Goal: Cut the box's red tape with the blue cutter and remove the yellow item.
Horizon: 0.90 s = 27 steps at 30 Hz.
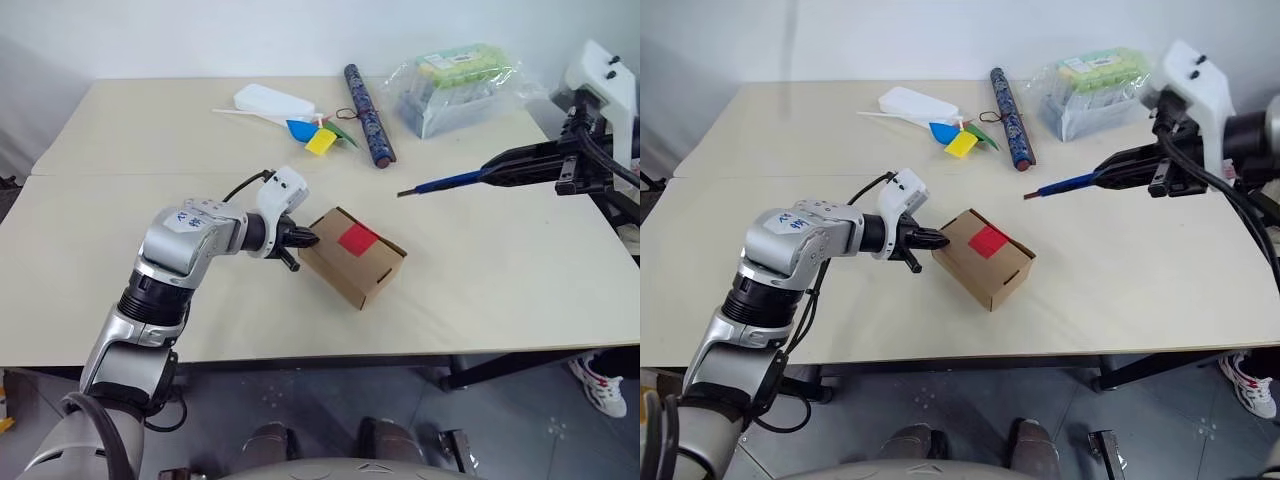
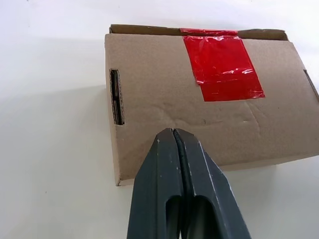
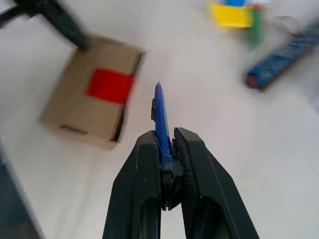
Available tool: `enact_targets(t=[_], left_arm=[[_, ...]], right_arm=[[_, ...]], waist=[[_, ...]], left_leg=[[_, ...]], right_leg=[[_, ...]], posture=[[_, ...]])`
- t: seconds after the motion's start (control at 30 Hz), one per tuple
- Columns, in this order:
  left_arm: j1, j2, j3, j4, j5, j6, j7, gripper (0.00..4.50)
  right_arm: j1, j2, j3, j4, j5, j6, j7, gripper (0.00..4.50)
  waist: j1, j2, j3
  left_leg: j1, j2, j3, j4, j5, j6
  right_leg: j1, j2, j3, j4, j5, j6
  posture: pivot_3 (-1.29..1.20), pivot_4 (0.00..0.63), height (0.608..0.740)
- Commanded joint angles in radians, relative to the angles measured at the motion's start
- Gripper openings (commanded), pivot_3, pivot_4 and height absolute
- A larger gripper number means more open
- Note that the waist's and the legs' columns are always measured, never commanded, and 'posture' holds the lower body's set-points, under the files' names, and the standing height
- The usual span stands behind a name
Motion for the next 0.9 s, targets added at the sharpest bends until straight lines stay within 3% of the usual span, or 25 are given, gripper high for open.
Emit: enact_targets(t=[0.03, 0.17, 0.3, 0.4, 0.57, 0.8, 0.9], left_arm=[[0.04, 0.026, -0.059, 0.056, 0.056, 0.017, 0.016, 0.03], [0.027, 0.029, -0.072, 0.075, 0.059, -0.003, 0.006, 0.03], [0.02, 0.033, -0.087, 0.077, 0.059, -0.009, -0.002, 0.03], [0.014, 0.034, -0.095, 0.079, 0.057, -0.01, -0.007, 0.03], [-0.01, 0.03, -0.117, 0.103, 0.069, -0.027, -0.026, 0.03], [-0.033, 0.026, -0.124, 0.127, 0.087, -0.037, -0.042, 0.03], [-0.035, 0.029, -0.122, 0.126, 0.088, -0.035, -0.043, 0.0]], right_arm=[[0.146, 0.059, -0.164, -0.088, -0.008, -0.018, -0.167, 0.14], [0.396, 0.165, -0.3, -0.21, -0.009, -0.072, -0.307, 0.14], [0.637, 0.385, -0.429, -0.347, -0.012, -0.204, -0.487, 0.14], [0.721, 0.488, -0.472, -0.358, -0.025, -0.291, -0.591, 0.14], [0.866, 0.623, -0.44, -0.213, -0.106, -0.48, -0.731, 0.14], [0.924, 0.646, -0.351, -0.148, -0.112, -0.565, -0.735, 0.14], [0.948, 0.639, -0.339, -0.159, -0.109, -0.573, -0.737, 1.22]], waist=[[0.0, 0.0, 0.0], [0.002, 0.0, 0.0], [0.003, 0.001, -0.001], [0.001, 0.002, -0.001], [0.001, 0.001, -0.002], [-0.005, 0.005, -0.004], [-0.004, 0.005, -0.004]], left_leg=[[0.0, 0.0, 0.0, 0.0, 0.0, 0.0], [0.0, -0.001, 0.001, -0.001, 0.001, 0.0], [0.0, -0.001, 0.001, -0.001, 0.001, 0.0], [0.001, -0.001, 0.001, -0.001, 0.001, 0.0], [0.004, -0.001, 0.001, -0.002, 0.001, 0.0], [0.017, 0.002, 0.002, -0.004, 0.0, 0.0], [0.016, 0.003, 0.001, -0.004, 0.0, 0.0]], right_leg=[[0.0, 0.0, 0.0, 0.0, 0.0, 0.0], [0.0, 0.0, 0.0, 0.0, 0.0, 0.0], [0.0, 0.001, 0.0, 0.0, 0.0, 0.0], [0.0, 0.001, 0.001, 0.0, 0.0, 0.0], [0.003, 0.002, 0.001, 0.0, 0.0, 0.0], [0.014, 0.002, 0.004, -0.005, -0.001, -0.002], [0.014, 0.001, 0.004, -0.003, -0.001, -0.002]], posture=[[0.0, 0.15, 0.74], [0.0, 0.15, 0.74], [0.0, 0.15, 0.74], [0.0, 0.15, 0.74], [0.0, 0.15, 0.74], [0.0, 0.15, 0.74], [0.0, 0.15, 0.74]])
